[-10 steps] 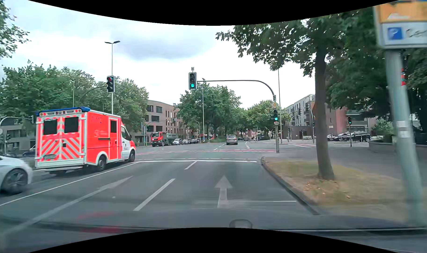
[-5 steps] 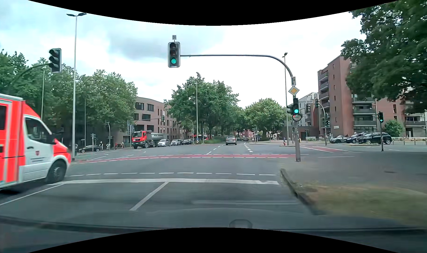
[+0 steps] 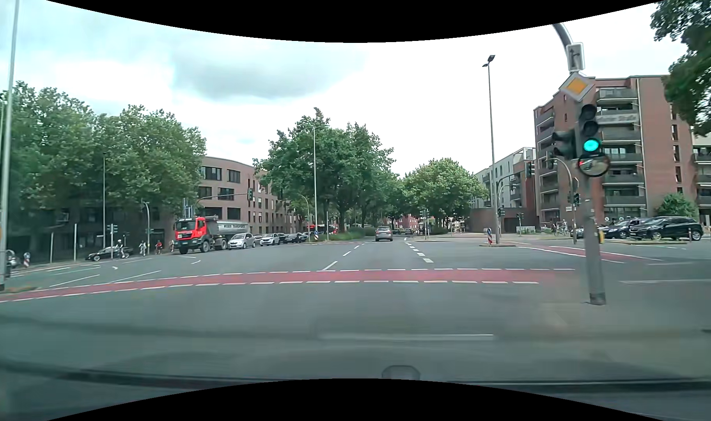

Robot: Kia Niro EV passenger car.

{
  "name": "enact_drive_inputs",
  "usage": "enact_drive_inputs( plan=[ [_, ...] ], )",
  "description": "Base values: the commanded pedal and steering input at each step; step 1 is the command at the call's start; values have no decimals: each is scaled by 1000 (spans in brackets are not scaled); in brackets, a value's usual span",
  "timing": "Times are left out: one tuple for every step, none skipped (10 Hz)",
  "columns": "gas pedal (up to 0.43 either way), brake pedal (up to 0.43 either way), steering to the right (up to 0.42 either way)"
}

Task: Follow the waypoints while adhering to traffic rules and regulations

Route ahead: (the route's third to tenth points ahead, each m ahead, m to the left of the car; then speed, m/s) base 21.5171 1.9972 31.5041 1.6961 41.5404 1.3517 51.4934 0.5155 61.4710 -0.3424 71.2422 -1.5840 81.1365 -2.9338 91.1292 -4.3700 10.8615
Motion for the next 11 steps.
enact_drive_inputs(
  plan=[
    [130,18,13],
    [130,18,13],
    [130,18,14],
    [130,18,15],
    [138,18,19],
    [138,18,20],
    [138,18,20],
    [150,18,19],
    [150,18,18],
    [150,18,18],
    [150,18,16]
  ],
)
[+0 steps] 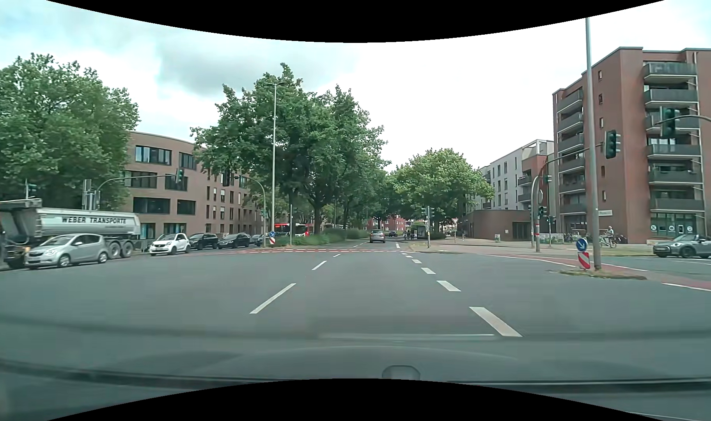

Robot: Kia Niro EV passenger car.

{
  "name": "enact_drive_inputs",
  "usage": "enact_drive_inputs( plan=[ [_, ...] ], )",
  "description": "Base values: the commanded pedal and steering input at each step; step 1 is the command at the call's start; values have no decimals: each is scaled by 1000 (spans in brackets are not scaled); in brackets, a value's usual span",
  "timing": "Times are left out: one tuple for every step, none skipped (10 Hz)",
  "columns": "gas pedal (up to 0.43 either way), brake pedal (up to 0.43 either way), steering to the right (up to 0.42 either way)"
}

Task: Follow the waypoints while adhering to traffic rules and regulations

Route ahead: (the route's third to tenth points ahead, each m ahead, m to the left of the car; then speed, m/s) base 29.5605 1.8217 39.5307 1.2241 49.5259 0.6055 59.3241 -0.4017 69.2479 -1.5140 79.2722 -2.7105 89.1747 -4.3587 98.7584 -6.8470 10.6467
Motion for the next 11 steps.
enact_drive_inputs(
  plan=[
    [150,18,16],
    [130,18,16],
    [130,18,15],
    [130,18,11],
    [118,18,3],
    [118,18,-10],
    [118,18,-13],
    [130,18,-11],
    [130,18,-10],
    [130,18,-7],
    [130,18,-5]
  ],
)
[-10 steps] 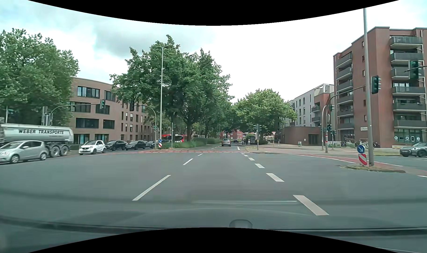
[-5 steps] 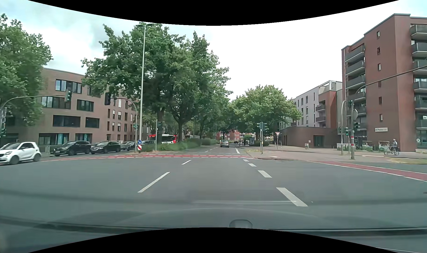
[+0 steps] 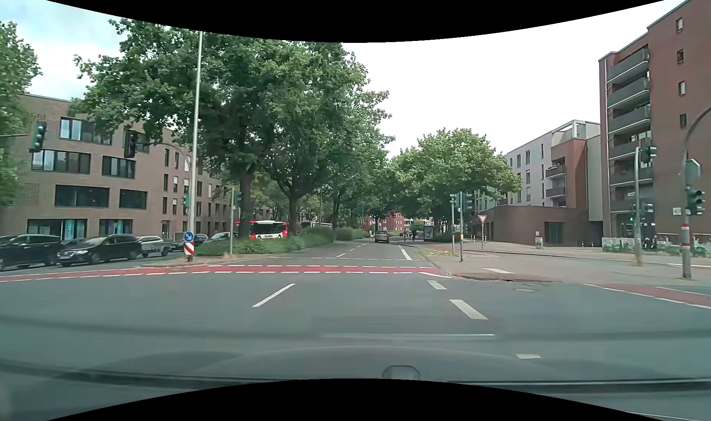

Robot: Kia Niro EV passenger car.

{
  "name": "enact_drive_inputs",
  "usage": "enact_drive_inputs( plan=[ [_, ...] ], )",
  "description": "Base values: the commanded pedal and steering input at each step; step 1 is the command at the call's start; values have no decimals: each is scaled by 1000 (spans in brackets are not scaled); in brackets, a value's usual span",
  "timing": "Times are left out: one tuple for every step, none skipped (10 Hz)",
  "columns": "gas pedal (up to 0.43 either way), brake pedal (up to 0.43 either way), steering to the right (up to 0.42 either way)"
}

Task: Follow the waypoints while adhering to traffic rules and regulations

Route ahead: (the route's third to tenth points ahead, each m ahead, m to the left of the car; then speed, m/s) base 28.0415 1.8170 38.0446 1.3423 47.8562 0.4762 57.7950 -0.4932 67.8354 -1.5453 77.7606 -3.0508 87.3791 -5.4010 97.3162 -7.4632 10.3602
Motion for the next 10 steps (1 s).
enact_drive_inputs(
  plan=[
    [130,18,-5],
    [130,18,-4],
    [130,18,-1],
    [130,18,0],
    [130,18,1],
    [138,18,0],
    [138,18,0],
    [138,18,0],
    [138,18,0],
    [138,18,0]
  ],
)
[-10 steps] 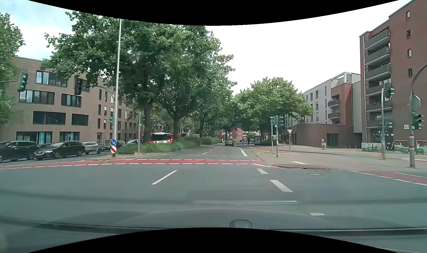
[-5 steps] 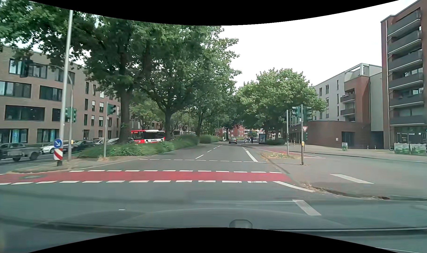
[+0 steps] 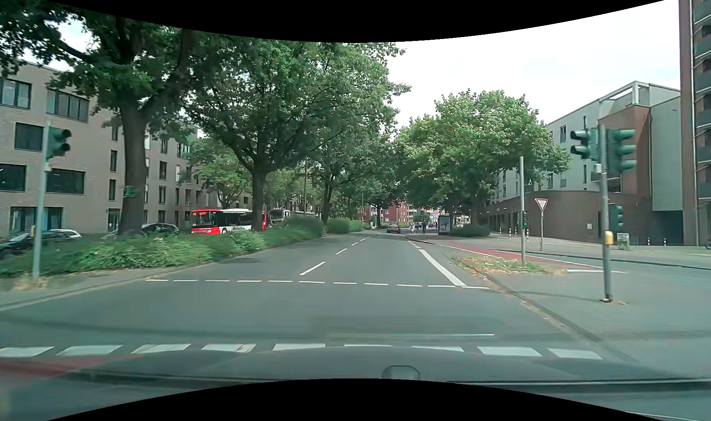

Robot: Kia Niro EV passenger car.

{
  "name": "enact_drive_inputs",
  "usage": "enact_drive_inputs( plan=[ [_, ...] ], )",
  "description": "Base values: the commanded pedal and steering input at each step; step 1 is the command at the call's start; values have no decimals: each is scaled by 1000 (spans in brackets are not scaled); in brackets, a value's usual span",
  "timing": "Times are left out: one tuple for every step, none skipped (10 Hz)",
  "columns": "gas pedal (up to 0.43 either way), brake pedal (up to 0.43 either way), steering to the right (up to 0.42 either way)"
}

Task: Follow the waypoints while adhering to traffic rules and regulations

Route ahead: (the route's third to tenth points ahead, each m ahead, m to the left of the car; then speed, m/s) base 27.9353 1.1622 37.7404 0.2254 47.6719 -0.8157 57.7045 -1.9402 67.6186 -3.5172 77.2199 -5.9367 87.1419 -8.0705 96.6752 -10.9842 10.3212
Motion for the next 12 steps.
enact_drive_inputs(
  plan=[
    [150,18,-1],
    [138,18,1],
    [138,18,3],
    [130,18,3],
    [130,18,4],
    [130,18,11],
    [150,18,16],
    [157,18,14],
    [157,18,13],
    [169,18,13],
    [169,18,12],
    [157,18,11]
  ],
)
